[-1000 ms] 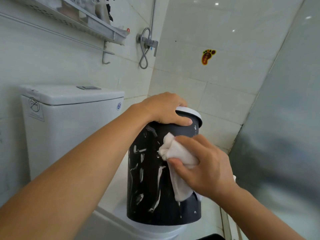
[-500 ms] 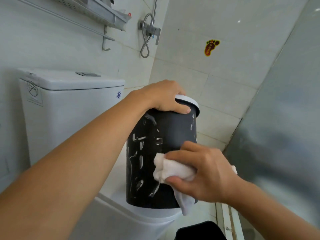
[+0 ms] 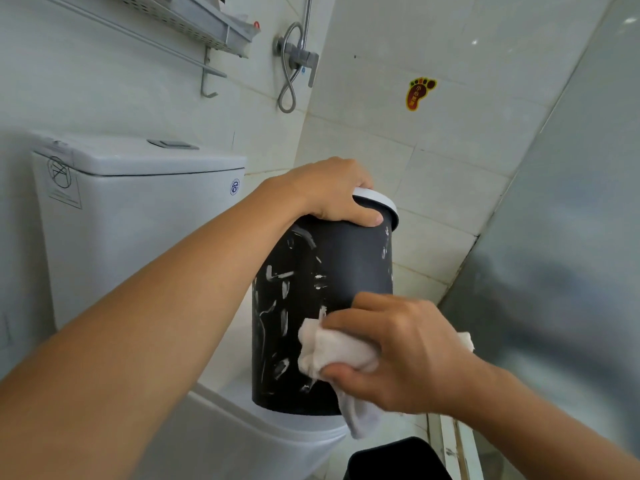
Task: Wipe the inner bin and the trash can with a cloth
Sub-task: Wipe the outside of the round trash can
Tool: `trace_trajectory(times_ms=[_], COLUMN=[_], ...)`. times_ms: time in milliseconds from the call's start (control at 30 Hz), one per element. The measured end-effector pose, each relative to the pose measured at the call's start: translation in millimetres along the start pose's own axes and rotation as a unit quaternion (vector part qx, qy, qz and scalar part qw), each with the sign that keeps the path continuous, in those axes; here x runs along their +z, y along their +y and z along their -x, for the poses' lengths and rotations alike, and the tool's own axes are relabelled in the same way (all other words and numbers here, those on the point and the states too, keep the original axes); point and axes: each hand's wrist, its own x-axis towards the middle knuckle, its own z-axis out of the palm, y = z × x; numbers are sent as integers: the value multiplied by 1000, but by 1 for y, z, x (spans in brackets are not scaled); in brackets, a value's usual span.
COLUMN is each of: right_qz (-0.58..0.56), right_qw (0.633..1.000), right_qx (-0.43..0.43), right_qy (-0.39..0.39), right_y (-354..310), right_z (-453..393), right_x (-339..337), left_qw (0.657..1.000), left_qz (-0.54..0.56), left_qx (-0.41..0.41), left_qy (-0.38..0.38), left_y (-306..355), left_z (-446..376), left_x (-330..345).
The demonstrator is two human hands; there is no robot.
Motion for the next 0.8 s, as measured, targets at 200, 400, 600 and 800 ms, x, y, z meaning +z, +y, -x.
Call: trace_trajectory(times_ms=[200,400,600,800], right_qz=[8,15,10,-14], right_qw=[984,1000,983,999], right_qx=[92,3,103,26], right_qy=[155,-20,151,16], right_y=[25,-2,18,3], right_z=[-43,-12,-36,-2], right_x=[-12,-7,-6,0], left_qw=[1000,1000,1000,1000], left_qz=[-4,0,-6,-4], left_qx=[-6,-13,-23,-12], left_qy=[7,-19,-18,-23], left_y=[12,10,13,7], left_z=[2,4,3,5], left_x=[2,-4,-3,-5])
